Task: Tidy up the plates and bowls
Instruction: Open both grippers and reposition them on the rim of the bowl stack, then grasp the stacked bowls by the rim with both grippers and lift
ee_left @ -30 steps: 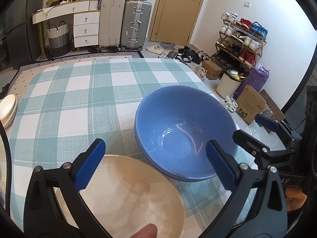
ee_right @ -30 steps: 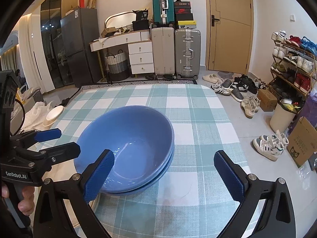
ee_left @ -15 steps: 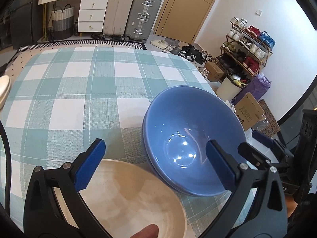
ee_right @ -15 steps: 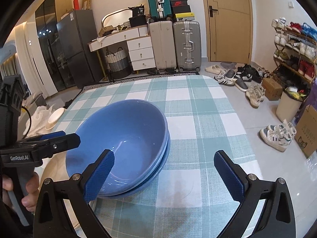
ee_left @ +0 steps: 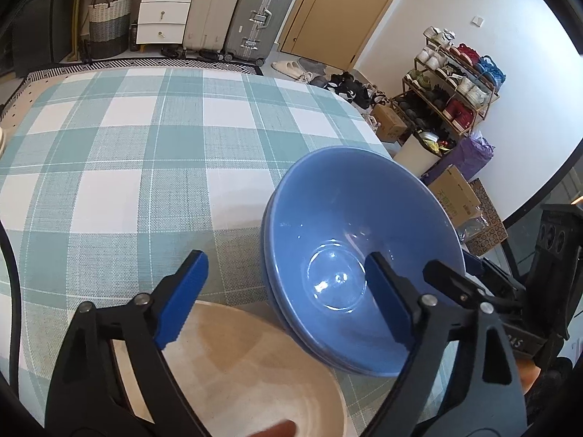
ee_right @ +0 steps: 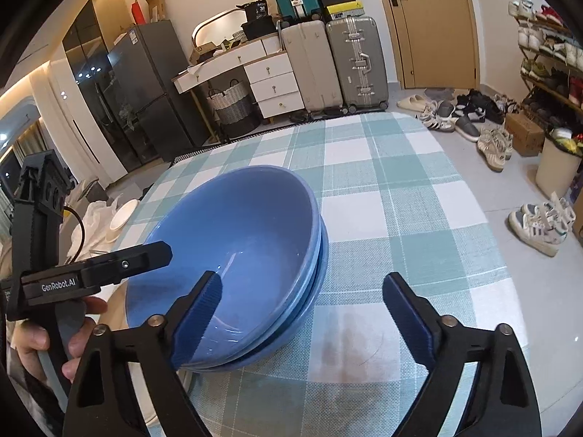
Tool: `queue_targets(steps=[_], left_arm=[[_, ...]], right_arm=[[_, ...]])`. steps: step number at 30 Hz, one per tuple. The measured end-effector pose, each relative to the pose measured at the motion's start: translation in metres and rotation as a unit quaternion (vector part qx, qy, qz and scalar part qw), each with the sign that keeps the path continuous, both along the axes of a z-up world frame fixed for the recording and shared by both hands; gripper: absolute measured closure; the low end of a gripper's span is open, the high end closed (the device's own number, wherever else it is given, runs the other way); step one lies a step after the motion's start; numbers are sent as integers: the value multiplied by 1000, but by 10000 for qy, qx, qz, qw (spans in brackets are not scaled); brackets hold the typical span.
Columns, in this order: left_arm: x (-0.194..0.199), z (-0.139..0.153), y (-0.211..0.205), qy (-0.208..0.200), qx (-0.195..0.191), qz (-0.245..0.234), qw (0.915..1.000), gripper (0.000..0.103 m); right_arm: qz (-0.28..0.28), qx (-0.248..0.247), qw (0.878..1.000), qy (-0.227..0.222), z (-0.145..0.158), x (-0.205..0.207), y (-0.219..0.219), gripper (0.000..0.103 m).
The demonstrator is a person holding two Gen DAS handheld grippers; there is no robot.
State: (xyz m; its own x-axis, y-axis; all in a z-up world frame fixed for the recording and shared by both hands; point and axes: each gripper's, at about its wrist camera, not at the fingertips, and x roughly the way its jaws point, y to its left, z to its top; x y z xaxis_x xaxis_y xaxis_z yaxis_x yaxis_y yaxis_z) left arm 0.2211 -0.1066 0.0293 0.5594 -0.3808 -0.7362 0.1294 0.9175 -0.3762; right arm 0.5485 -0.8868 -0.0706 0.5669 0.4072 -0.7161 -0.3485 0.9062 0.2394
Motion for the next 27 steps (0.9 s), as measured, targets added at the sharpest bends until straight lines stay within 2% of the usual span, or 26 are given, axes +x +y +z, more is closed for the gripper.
queue_targets(steps=[1, 3, 11, 14, 20, 27], left_arm=[[1, -1, -1, 16, -2, -36, 10000, 23], [2, -5, -4, 54, -19, -127, 9999, 36], [6, -12, -10, 102, 97, -233, 9996, 57], [5, -12, -12, 108, 124, -279, 9995, 66], [4, -12, -15, 82, 309, -270, 9991, 74], [2, -10, -19, 23, 497, -282, 9984, 74]], right_arm=[[1, -27, 10000, 19, -2, 1, 1, 20], [39, 20, 10000, 48, -4, 2, 2, 22], [146, 172, 9997, 130, -8, 5, 6, 48], [160, 173, 9996, 153, -8, 6, 8, 54], [136, 137, 9998, 110, -8, 3, 9, 57], [97, 86, 9999, 77, -7, 1, 10, 57]])
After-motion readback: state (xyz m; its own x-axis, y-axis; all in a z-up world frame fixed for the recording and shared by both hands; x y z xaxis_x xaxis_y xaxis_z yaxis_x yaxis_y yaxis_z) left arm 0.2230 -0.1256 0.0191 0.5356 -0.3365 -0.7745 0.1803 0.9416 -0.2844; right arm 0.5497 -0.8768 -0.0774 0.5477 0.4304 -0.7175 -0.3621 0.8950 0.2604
